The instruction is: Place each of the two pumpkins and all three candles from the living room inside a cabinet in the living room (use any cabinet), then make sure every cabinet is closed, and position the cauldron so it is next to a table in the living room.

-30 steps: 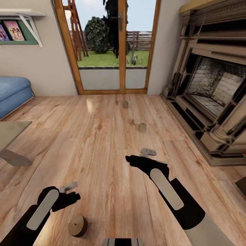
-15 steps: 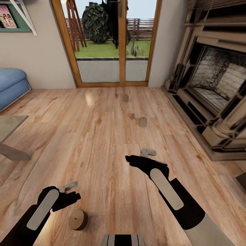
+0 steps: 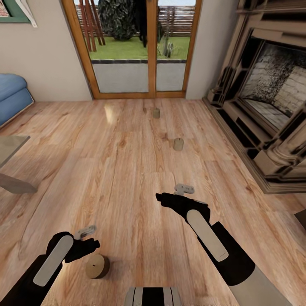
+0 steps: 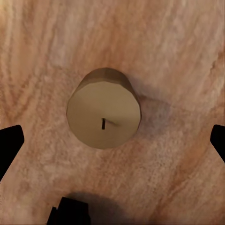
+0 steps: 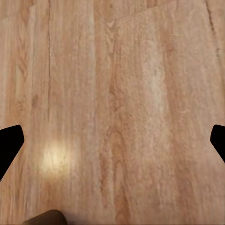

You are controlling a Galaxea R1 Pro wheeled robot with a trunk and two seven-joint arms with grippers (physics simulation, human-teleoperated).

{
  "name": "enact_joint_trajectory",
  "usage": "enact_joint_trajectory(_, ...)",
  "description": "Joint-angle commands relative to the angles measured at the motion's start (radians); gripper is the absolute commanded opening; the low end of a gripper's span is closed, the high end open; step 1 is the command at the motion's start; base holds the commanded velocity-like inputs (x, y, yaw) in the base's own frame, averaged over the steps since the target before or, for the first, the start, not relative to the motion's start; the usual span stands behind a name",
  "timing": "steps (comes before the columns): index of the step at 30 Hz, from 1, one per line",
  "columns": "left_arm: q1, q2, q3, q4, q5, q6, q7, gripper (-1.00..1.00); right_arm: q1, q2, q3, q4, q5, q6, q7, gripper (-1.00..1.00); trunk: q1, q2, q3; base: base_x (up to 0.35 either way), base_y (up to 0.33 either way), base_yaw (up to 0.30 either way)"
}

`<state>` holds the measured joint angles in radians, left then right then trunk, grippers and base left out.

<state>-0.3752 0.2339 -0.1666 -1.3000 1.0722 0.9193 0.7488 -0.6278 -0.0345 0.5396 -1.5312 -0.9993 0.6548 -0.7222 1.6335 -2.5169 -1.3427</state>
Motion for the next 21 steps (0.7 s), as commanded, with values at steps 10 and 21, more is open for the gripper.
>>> enact_joint_trajectory(10, -0.001, 0.001, -0.002, -0.002, 0.008, 0.0, 0.01, 1.0, -0.001, -0.001, 0.002, -0.001, -0.009, -0.001, -0.01, 1.0, 0.003, -0.002, -0.028, 0.0, 0.0, 0.0)
enact_joint_trajectory(21, -0.001, 0.001, -0.003, -0.002, 0.008, -0.002, 0.012, 1.0, -0.001, -0.001, 0.003, -0.001, -0.009, -0.001, -0.008, 1.0, 0.007, -0.004, -0.063, 0.0, 0.0, 0.0)
